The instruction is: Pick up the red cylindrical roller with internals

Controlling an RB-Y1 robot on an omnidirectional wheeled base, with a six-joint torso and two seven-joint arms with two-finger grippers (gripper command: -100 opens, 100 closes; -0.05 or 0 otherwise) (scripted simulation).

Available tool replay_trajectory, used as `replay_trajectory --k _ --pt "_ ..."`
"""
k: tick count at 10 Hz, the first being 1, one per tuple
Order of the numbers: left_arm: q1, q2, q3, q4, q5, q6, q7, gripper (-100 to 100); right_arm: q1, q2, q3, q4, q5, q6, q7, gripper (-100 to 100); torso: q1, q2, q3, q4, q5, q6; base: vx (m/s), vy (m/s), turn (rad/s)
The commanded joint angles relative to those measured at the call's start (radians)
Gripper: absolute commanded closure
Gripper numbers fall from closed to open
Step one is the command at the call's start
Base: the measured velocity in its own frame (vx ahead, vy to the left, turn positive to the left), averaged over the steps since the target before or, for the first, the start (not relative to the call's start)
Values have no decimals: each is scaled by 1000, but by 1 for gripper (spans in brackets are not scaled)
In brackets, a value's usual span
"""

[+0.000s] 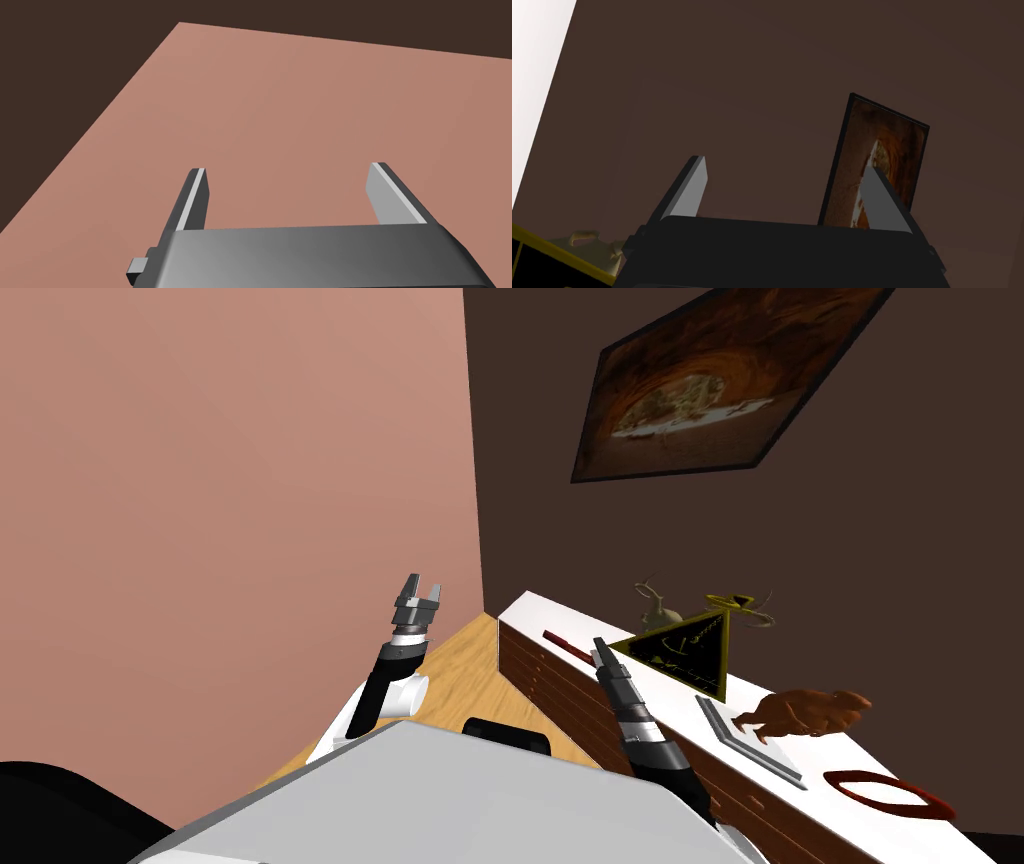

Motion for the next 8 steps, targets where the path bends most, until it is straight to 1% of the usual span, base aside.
replay_trajectory --k 1,2,3,4,6,7,8 --pt "0 0 0 0 0 0 0 0 38 -20 22 6 39 49 15 -100 0 0 0 0 0 0 -8 27 297" --pt "0 0 0 0 0 0 0 0 73 -40 32 22 70 73 24 -100 0 -1 0 0 0 -1 3 31 461" --pt "0 0 0 0 0 0 0 0 73 -40 32 22 70 81 24 -100 -1 -1 -1 0 0 -1 10 15 114" --pt "0 0 0 0 0 0 0 0 73 -40 32 22 70 81 24 -100 -1 -2 -1 0 0 0 7 9 -63" --pt "0 0 0 0 0 0 0 0 144 -80 49 58 134 148 44 -100 -1 -2 -1 -1 0 -1 26 27 350" --pt "0 0 0 0 0 0 0 0 144 -80 49 58 134 148 44 -100 -2 -3 -2 -1 0 0 31 12 216" --pt "0 0 0 0 0 0 0 0 181 -101 57 78 168 184 54 -100 -2 -3 -2 -1 0 0 35 21 403"
